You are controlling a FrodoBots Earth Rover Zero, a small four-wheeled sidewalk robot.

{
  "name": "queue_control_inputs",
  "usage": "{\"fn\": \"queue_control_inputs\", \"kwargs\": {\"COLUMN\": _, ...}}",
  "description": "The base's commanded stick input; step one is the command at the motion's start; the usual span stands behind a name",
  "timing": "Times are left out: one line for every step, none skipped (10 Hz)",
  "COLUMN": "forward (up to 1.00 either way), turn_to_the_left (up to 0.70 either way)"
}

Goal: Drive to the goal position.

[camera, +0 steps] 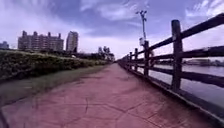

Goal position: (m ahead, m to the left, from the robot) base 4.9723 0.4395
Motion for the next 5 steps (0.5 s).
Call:
{"fn": "queue_control_inputs", "kwargs": {"forward": 1.00, "turn_to_the_left": 0.00}}
{"fn": "queue_control_inputs", "kwargs": {"forward": 1.00, "turn_to_the_left": 0.00}}
{"fn": "queue_control_inputs", "kwargs": {"forward": 1.00, "turn_to_the_left": 0.00}}
{"fn": "queue_control_inputs", "kwargs": {"forward": 1.00, "turn_to_the_left": 0.00}}
{"fn": "queue_control_inputs", "kwargs": {"forward": 1.00, "turn_to_the_left": 0.00}}
